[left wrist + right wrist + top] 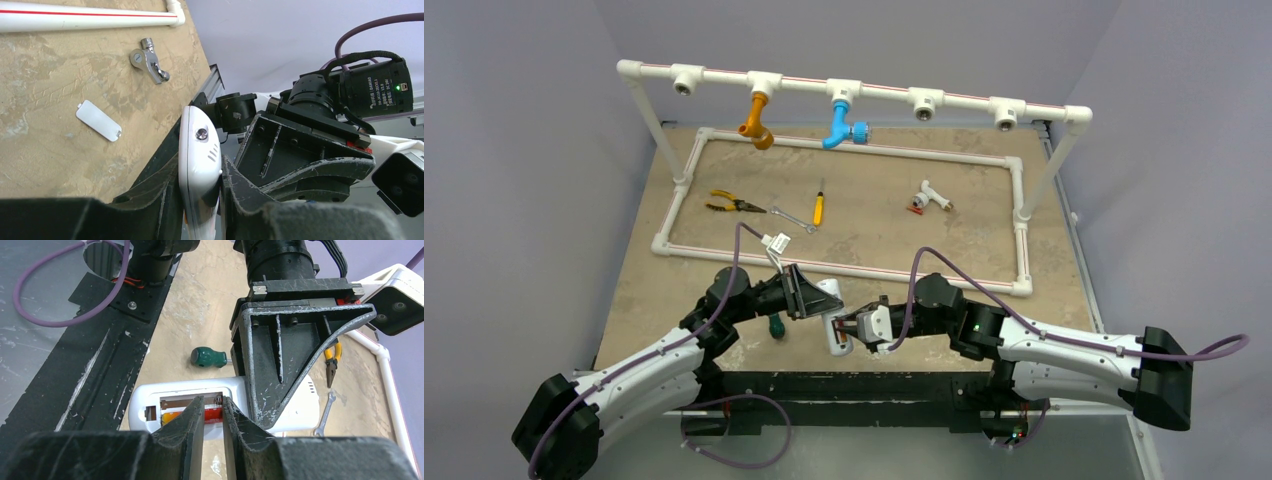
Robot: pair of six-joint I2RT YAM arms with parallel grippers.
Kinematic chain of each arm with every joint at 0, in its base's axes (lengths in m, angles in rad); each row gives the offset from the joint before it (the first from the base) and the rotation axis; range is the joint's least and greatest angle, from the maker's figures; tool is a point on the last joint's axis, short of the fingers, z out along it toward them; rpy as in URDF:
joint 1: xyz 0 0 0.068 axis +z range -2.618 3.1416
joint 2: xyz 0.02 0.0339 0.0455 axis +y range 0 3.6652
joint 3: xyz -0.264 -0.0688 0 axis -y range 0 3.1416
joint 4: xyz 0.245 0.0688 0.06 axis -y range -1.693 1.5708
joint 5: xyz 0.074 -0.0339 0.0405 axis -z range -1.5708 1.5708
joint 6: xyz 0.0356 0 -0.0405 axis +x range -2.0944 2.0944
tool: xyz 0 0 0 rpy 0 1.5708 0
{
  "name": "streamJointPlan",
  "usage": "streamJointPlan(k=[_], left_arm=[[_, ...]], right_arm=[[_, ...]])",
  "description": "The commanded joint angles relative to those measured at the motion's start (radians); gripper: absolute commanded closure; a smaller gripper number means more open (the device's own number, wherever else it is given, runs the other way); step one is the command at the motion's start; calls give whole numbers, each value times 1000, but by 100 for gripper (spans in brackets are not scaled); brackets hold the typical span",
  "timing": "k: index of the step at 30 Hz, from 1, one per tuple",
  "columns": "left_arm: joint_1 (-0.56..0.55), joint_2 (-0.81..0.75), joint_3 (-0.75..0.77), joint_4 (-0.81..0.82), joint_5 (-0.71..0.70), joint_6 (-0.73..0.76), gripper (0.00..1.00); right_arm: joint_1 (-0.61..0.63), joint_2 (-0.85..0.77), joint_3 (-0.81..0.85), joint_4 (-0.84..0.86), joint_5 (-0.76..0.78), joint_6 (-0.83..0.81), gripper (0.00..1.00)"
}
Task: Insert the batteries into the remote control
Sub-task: Load the battery into the remote control.
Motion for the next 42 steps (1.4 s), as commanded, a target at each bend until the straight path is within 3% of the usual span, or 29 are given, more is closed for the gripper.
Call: streamJointPlan(k=[1,37,42], left_arm=[[1,-37,57,118,8,-23,100],[2,-26,87,132,7,-31,100],[1,-25,84,107,9,-9,100]], right_arm=[[-1,18,-4,-131,-36,14,83],[5,11,-86,-95,-95,84,87],[4,-37,-55,-125,-64,76,80]])
